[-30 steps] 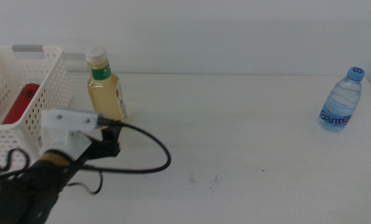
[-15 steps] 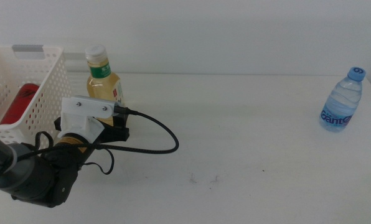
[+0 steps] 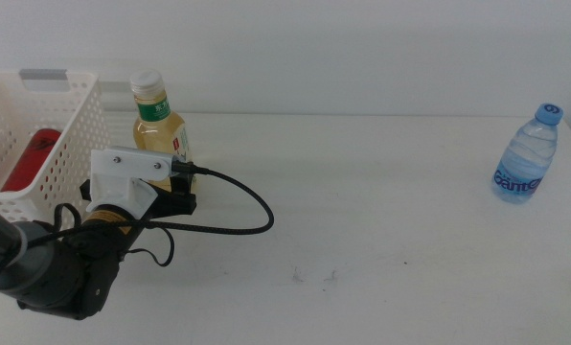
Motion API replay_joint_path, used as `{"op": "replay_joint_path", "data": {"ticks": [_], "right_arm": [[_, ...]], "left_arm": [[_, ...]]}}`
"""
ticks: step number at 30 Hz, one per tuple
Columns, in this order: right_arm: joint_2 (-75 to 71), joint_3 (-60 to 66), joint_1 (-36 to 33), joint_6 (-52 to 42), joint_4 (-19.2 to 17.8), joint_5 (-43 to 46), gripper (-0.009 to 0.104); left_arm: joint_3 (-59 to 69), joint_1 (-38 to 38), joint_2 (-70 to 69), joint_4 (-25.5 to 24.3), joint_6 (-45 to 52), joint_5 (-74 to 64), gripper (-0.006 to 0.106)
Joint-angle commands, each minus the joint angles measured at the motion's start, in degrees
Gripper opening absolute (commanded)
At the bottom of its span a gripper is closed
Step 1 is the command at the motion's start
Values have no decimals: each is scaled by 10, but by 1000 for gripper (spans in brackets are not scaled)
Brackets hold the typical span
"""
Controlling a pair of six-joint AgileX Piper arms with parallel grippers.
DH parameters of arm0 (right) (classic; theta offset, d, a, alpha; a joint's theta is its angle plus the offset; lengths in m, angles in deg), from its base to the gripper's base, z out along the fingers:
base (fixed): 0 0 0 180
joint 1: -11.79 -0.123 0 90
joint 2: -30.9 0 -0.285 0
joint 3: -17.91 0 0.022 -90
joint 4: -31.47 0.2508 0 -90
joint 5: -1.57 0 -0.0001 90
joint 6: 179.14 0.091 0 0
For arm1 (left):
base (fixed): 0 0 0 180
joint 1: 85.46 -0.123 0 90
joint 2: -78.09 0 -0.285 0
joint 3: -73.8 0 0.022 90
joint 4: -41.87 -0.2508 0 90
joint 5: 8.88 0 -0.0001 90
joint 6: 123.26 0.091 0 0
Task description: Use arms to grab the bottles and put them into the dustbin to the left of the table.
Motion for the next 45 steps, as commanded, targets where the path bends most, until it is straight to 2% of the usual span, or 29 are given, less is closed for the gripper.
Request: {"op": "replay_joint_path", "data": {"ticks": [1,13,17,23,45], "right_arm": [[-3,2,2,-1,-2,9,87],[-3,2,2,-1,-2,9,87],[-3,2,2,-1,-2,9,87],[-3,2,2,-1,-2,9,87],[-3,2,2,-1,-2,9,87]], "left_arm": [[1,-1,-1,6,-4,5,94],[32,-29,-31,-23,-3,4,94],[39,-46,-31,-49,-12,4,94],[28,-70,-30,-115,-30,1,94],[-140,-69,113,-153,-50,-3,94]]}}
